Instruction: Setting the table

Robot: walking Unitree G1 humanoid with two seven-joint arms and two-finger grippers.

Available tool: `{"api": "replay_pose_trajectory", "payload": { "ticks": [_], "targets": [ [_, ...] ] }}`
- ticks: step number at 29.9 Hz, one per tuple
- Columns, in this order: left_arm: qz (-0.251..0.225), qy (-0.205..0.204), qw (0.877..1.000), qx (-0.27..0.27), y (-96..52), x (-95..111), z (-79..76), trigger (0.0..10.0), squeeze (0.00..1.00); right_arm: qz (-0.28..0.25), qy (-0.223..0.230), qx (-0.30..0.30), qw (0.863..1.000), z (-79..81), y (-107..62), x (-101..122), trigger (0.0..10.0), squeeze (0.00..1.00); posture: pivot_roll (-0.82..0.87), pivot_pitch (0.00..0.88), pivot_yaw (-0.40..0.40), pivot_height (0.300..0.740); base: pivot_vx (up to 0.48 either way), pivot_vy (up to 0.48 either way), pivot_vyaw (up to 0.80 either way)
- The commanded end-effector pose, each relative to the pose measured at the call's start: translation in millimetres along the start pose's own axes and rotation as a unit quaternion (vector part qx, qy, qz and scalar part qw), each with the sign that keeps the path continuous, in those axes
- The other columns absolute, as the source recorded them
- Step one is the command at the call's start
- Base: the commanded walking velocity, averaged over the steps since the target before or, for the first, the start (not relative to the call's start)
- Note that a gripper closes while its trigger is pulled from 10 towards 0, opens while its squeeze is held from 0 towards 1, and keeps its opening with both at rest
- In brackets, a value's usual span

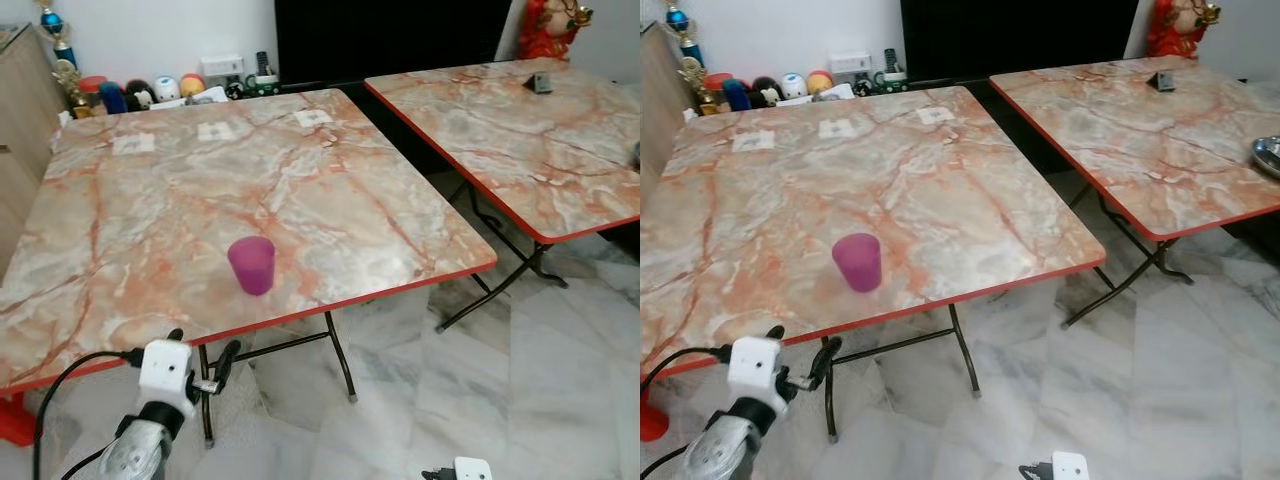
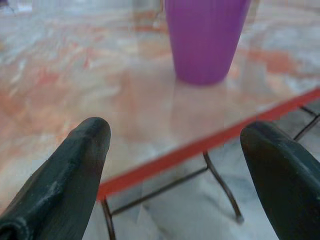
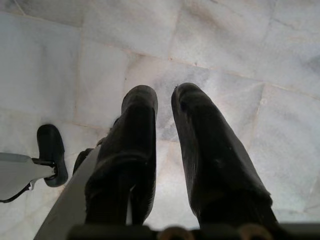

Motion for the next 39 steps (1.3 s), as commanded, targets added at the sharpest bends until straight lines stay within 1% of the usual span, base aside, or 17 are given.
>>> {"api": "replay_pose_trajectory", "payload": {
  "ticks": [1,8,12,17,21,24,25,29,34,38,39],
  "targets": [
    [0.000,0.003,1.000,0.007,-0.1,0,3.2,10.0,0.00,0.013,0.000,0.000,1.000,-1.3,-1.2,-8,10.0,0.00,0.06,0.064,-0.030,0.740,0.000,0.000,-0.79],
    [0.003,0.005,1.000,0.020,-5.6,-2,11.1,10.0,0.00,0.008,0.000,0.001,1.000,-0.2,-1.1,-6,10.0,0.00,0.07,0.066,-0.030,0.740,0.000,0.000,-0.07],
    [0.001,0.008,1.000,0.025,-5.6,-3,12.6,10.0,0.00,0.009,-0.001,0.001,1.000,-0.3,-1.2,-6,10.0,0.00,0.07,0.067,-0.029,0.740,0.000,0.000,0.00],
    [0.003,0.008,1.000,0.022,-5.1,-3,11.5,10.0,0.00,0.011,-0.001,0.001,1.000,-0.7,-1.5,-8,10.0,0.00,0.07,0.067,-0.030,0.740,0.000,0.000,0.00],
    [0.009,0.004,1.000,0.005,-1.9,-4,5.5,10.0,0.00,0.014,-0.001,0.001,1.000,-0.9,-1.9,-10,10.0,0.00,0.07,0.067,-0.030,0.740,0.000,0.000,0.00],
    [0.015,0.006,1.000,-0.002,2.9,-6,1.4,10.0,0.00,0.015,-0.002,0.001,1.000,-0.8,-2.0,-10,10.0,0.00,0.07,0.068,-0.031,0.740,0.000,0.000,0.00],
    [0.018,0.007,1.000,-0.006,8.8,-8,-1.2,10.0,0.00,0.015,-0.002,0.002,1.000,-0.3,-1.9,-10,10.0,0.00,0.07,0.068,-0.030,0.740,0.000,0.000,0.00],
    [0.020,0.002,1.000,-0.008,21.6,-9,-4.2,10.0,0.00,0.015,-0.001,0.001,1.000,0.8,-1.7,-10,10.0,0.00,0.06,0.067,-0.027,0.740,0.000,0.000,0.00],
    [0.023,0.001,1.000,-0.012,28.9,-10,-7.5,10.0,0.00,0.014,0.001,0.000,1.000,1.2,-1.5,-9,10.0,0.00,0.05,0.067,-0.026,0.740,0.000,0.000,0.00],
    [0.028,0.003,0.999,-0.018,38.4,-11,-10.6,10.0,0.00,0.012,0.002,-0.003,1.000,0.2,-1.6,-9,10.0,0.00,0.04,0.069,-0.024,0.740,0.000,0.000,0.00],
    [0.028,0.003,0.999,-0.018,38.4,-11,-10.6,10.0,0.00,0.012,0.002,-0.003,1.000,0.2,-1.6,-9,10.0,0.00,0.04,0.069,-0.024,0.740,0.000,0.000,0.00]
  ]
}}
Point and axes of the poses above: a point about 5 cm out from each wrist's last joint towards the gripper, its own y axis pointing out of the wrist towards the gripper, its own x axis along the axis of the wrist's last joint, z = x × y, the point moved 4 cm from there along y, pointing out of the wrist towards the gripper, and after that the axes turned 11 degrees about -y, right-handed, at the moved point
